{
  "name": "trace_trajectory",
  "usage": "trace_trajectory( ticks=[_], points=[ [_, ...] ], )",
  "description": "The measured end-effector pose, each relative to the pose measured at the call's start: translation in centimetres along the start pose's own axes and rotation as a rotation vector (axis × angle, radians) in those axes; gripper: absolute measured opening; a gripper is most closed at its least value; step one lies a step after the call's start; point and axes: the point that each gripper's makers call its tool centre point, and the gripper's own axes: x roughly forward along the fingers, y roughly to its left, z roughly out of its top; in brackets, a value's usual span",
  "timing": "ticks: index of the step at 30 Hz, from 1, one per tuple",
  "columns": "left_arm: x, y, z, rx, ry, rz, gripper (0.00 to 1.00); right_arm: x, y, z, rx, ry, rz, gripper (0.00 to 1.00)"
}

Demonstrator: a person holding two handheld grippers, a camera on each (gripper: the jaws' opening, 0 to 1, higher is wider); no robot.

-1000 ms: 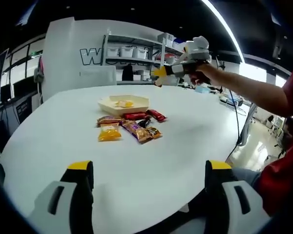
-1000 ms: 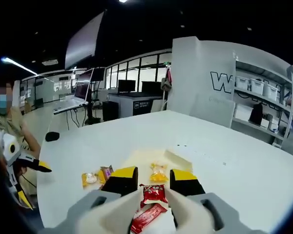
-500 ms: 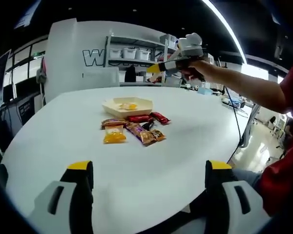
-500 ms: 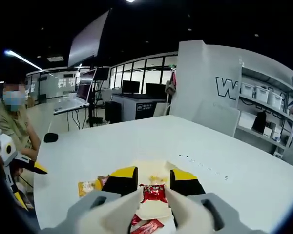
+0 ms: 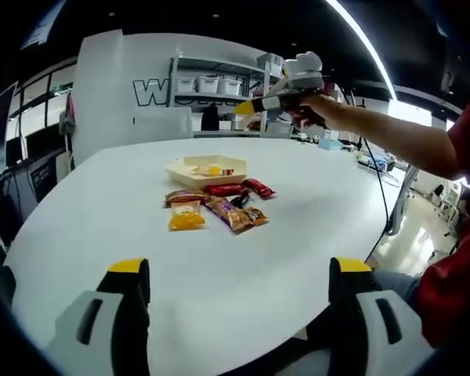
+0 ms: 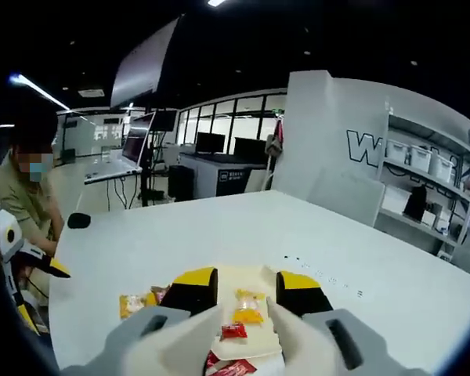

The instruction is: Place the target food into the container with the food tongs after gripping and lifting it, then release it inside without dropping or visibly crushing the food.

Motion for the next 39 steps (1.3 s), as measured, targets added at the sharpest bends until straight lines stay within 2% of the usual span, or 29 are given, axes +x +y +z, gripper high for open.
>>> trace_trajectory(
  ticks=[15, 25, 34, 39],
  points=[
    [0.2, -0.3, 0.1, 0.005, 0.002, -0.008, 0.92, -0.8, -0.2, -0.6, 0.022, 0.002, -0.005, 0.25],
    [0.2, -0.3, -0.1, -0.009, 0.003, -0.010, 0.92, -0.9, 0.1, -2.6, 0.049, 0.032, 0.003, 0.25],
    [0.3, -0.5, -0.1, -0.004, 0.008, -0.012, 0.92, -1.1, 0.5, -3.5, 0.077, 0.028, 0.011, 0.25],
    [0.3, -0.5, -0.3, -0.007, 0.011, -0.012, 0.92, -1.2, 0.7, -4.6, 0.095, 0.044, 0.015, 0.25]
  ],
)
